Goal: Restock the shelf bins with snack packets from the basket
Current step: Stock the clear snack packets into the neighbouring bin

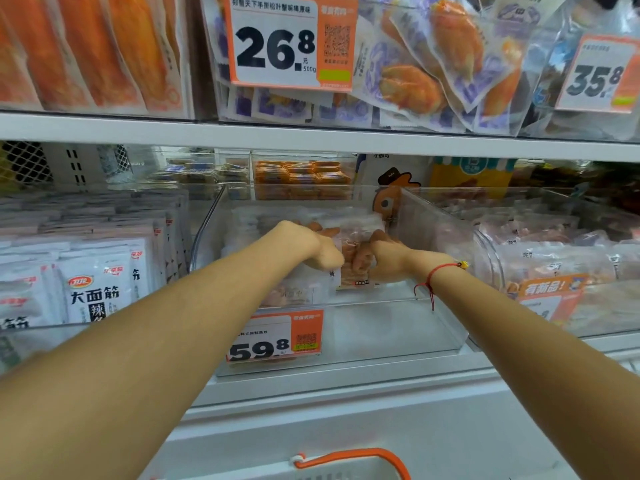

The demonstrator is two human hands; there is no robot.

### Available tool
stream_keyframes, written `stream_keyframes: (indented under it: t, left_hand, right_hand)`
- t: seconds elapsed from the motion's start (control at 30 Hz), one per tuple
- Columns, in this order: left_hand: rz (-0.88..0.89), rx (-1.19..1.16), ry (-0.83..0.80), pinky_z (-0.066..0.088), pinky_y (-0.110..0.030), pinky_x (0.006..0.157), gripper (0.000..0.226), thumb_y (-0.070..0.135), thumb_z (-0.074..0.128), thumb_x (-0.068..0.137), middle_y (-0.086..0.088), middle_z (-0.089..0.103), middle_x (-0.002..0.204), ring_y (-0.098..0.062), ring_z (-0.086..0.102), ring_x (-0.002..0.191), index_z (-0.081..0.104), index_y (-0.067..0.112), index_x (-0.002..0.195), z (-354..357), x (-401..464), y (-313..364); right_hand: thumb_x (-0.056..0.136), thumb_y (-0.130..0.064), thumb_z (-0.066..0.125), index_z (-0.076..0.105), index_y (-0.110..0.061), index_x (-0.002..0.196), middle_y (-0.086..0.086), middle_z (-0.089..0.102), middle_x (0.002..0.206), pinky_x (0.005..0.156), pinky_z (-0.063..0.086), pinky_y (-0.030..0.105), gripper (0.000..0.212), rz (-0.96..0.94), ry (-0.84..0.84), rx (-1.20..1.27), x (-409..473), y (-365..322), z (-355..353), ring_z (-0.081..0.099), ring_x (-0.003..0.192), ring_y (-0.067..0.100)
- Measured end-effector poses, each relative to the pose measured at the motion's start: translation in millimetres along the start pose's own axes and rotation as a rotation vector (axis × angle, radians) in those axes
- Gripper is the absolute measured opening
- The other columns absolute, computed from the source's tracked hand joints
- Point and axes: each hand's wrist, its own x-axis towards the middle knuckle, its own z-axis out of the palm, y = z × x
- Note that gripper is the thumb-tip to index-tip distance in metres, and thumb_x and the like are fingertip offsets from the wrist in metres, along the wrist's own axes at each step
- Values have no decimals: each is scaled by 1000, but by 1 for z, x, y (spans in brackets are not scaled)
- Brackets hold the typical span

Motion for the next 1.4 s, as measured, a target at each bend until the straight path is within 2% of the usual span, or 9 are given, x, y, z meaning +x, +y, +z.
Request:
stream_keyframes:
  t: [0.2,0.33,0.5,0.67,0.93,1.07,1.17,1.3,1.4]
  left_hand:
    - [88,-43,190,-2,-47,117,52,36,28,100,4,-9,159,-23,-11,146,19,31,151,11,-7,-12]
    - [101,-220,381,19,-46,113,38,31,34,99,1,28,154,-26,18,142,50,40,133,5,-45,-12]
    - [91,-460,637,43,-37,95,30,28,47,94,3,57,132,-22,50,121,60,38,119,15,-110,-4]
    - [6,-856,774,50,-31,87,17,28,55,91,16,66,109,-7,61,97,65,38,99,63,-176,-11]
    - [-242,-1231,570,52,-31,73,18,24,57,92,6,68,101,-19,64,95,65,38,86,228,-228,-48]
    - [-363,-1280,360,47,-43,93,16,18,56,95,-5,63,118,-29,60,107,65,30,93,311,-236,-57]
    - [-477,-1285,174,41,-41,100,21,19,49,99,-4,58,116,-27,57,111,64,16,114,368,-238,-65]
    - [-727,-1289,-20,33,-28,66,35,12,39,102,-16,48,71,-16,39,56,59,8,74,426,-244,-72]
    - [-915,-1233,-206,25,-22,47,43,9,34,103,-13,35,58,-14,27,47,68,-11,85,459,-246,-72]
  right_hand:
    - [94,-21,52,49,-16,136,9,46,140,108,35,35,43,31,-88,-5,-39,-13,-12,42,129,29]
    - [88,-20,61,61,-19,123,6,61,126,93,48,34,36,42,138,145,-70,-17,-14,57,106,23]
    - [89,-19,60,67,-19,112,-8,56,100,76,42,23,24,-35,500,233,-120,-43,-18,52,89,9]
    - [88,-19,62,72,-24,93,-9,65,83,65,48,22,12,-88,502,383,-165,-81,8,58,69,5]
    - [88,-6,57,68,-21,89,7,68,79,73,56,36,19,-110,-49,559,-205,-122,142,62,65,15]
    - [95,-8,53,67,-10,107,14,69,97,80,54,31,19,-45,-269,598,-213,-139,211,61,75,16]
    - [93,-2,51,67,-2,109,10,67,83,70,54,21,22,37,-407,635,-214,-152,262,63,67,11]
    - [93,-2,48,66,-8,110,7,64,90,67,50,35,25,35,-616,508,-212,-164,331,52,61,18]
    - [96,-9,43,55,-17,126,7,58,124,81,52,33,34,31,-729,444,-209,-176,368,59,84,19]
